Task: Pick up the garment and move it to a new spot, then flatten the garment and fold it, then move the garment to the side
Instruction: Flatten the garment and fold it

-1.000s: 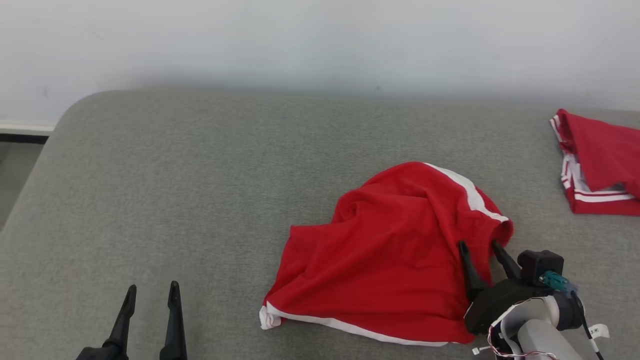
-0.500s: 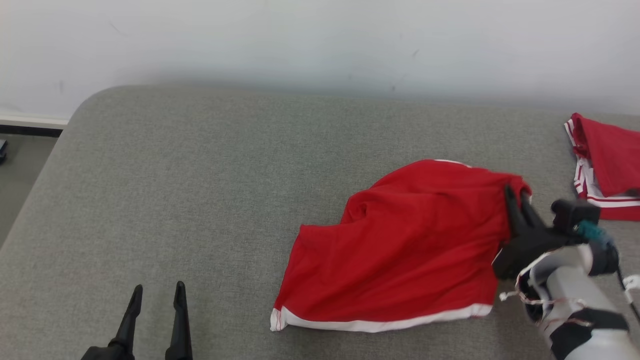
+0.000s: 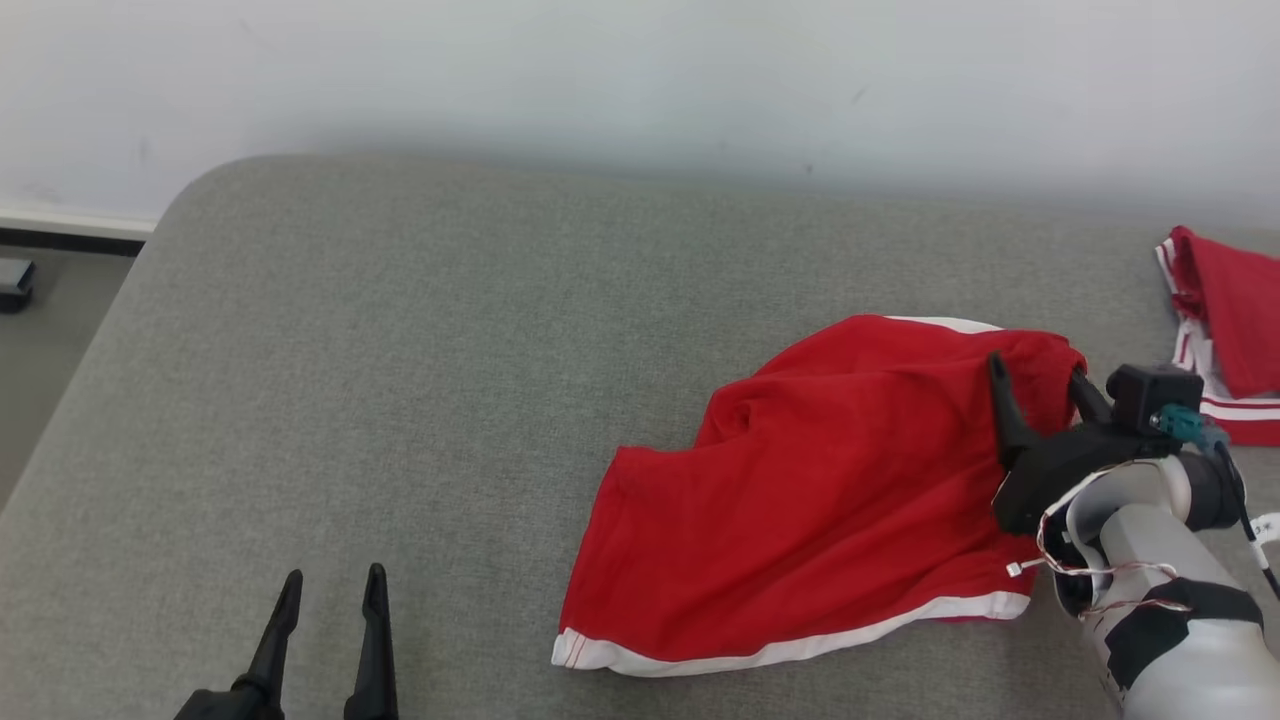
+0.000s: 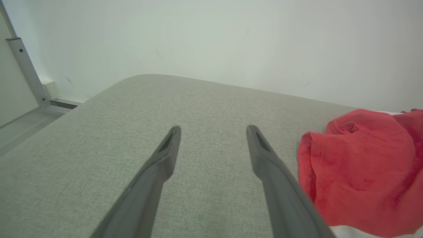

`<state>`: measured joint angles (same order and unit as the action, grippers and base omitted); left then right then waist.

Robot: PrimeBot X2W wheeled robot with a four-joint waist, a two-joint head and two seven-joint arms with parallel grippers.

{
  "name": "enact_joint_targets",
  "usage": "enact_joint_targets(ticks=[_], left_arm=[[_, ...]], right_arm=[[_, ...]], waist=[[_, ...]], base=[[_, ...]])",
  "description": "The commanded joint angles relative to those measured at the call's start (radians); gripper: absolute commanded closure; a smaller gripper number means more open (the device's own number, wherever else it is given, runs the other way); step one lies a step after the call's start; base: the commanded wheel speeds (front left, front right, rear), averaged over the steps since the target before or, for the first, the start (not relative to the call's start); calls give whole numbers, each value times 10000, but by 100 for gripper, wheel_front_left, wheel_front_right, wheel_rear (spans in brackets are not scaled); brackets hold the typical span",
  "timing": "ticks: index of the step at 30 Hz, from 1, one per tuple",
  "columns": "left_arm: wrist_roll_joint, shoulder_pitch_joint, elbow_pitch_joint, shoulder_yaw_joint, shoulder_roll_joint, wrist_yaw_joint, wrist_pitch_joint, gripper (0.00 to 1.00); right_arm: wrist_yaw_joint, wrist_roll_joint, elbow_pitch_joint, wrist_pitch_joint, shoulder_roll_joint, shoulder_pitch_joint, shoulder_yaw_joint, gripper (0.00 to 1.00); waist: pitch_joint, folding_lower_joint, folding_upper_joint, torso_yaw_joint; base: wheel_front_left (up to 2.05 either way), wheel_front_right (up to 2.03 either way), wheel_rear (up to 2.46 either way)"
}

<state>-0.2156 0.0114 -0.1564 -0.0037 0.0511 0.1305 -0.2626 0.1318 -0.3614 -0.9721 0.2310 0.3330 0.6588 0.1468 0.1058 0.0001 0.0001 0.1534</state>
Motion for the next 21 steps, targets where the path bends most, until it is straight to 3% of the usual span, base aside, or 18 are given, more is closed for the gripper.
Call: enact_joint_targets(ticks=[1,14,21], left_arm=[[34,92,-6,52,-16,-37,-29,0],[187,534,103,442,-10,-34,-29,0],[246,738,223,583,-12,-28,-29,0]], right_arm=[[-27,-143,-58,126,-76,-224,75,0],[-27,-720,1027,342,-142,-1924,522,0],[-27,-249,3156,339,-134,-3106,-453,0]], waist=[[-195,-1,-1,-194],[-834,-1,-1,-1094],[-1035,-1,-1,-1487]], base=[[0,0,0],[0,0,0],[0,0,0]])
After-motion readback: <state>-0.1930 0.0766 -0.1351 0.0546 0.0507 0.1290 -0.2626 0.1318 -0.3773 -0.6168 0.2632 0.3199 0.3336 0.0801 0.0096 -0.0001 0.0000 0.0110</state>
